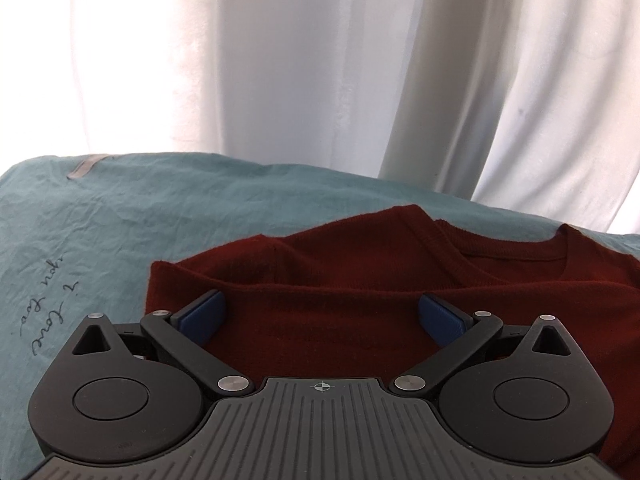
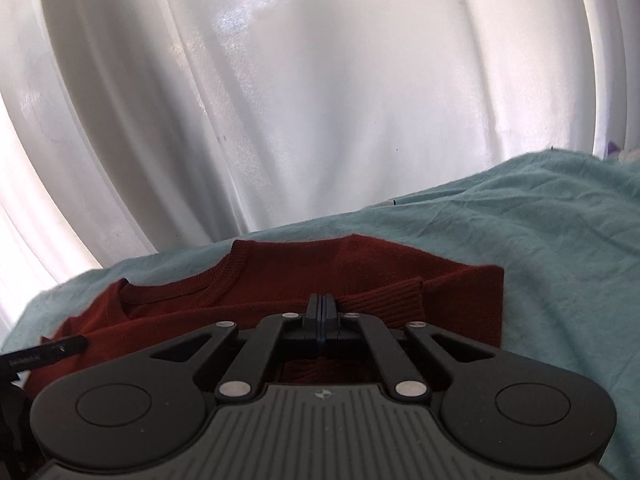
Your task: Fold small clothes
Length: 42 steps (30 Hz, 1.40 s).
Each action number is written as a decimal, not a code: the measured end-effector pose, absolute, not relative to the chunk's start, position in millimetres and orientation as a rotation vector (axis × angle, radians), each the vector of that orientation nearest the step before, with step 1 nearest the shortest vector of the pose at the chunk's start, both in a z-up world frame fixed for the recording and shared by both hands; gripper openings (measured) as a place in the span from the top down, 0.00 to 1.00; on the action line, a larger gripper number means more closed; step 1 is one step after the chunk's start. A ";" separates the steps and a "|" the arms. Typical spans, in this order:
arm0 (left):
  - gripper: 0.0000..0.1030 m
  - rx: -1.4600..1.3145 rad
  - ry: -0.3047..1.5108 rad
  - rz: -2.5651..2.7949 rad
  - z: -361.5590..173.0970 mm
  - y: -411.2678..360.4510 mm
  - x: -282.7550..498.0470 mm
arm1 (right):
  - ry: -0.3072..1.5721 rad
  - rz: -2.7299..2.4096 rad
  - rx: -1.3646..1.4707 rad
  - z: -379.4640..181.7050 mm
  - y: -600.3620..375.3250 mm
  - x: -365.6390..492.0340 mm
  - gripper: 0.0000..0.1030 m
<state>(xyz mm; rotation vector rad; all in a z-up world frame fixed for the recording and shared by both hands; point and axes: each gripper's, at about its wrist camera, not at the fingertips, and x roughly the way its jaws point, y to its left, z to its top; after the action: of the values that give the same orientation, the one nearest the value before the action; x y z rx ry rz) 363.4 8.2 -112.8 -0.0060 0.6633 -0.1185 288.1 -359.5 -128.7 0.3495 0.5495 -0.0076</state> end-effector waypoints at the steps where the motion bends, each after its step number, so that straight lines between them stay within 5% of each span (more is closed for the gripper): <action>1: 0.00 -0.006 0.663 -0.120 -112.4 8.4 362.9 | 0.555 -0.033 0.283 -125.6 -352.4 288.7 1.00; 3: 0.00 -0.001 0.663 -0.125 -111.7 9.0 361.9 | 0.590 -0.119 0.114 -116.3 -330.4 289.5 1.00; 7: 0.00 0.032 0.674 -0.123 -108.0 10.0 352.3 | 0.575 -0.179 -0.068 -92.8 -301.1 268.2 0.77; 16: 0.00 0.045 0.699 -0.123 -105.1 11.8 326.6 | 0.655 -0.143 -0.222 -116.8 -283.0 253.9 0.79; 22: 0.00 0.043 0.724 -0.096 -100.9 22.1 313.5 | 0.629 -0.216 -0.461 -126.0 -266.9 252.3 0.71; 26: 0.00 0.023 0.767 -0.080 -86.6 40.0 287.8 | 0.672 -0.170 -0.289 -100.6 -279.8 221.8 0.70; 30: 0.00 -0.023 0.776 -0.125 -60.5 73.5 230.2 | 0.721 -0.021 -0.036 -74.7 -305.1 143.3 0.38; 34: 0.00 -0.102 0.795 -0.136 -36.9 106.9 156.3 | 0.789 0.015 0.105 -71.7 -324.0 56.4 0.28; 42: 0.00 -0.260 1.011 -0.112 -53.9 151.2 75.6 | 0.922 0.024 0.351 -87.0 -350.0 -25.0 0.29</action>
<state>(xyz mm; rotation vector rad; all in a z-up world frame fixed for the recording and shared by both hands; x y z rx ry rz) 75.6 151.2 -53.9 -0.2604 1.0107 -0.1123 -25.0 -350.0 -87.0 0.3505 0.9218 0.0242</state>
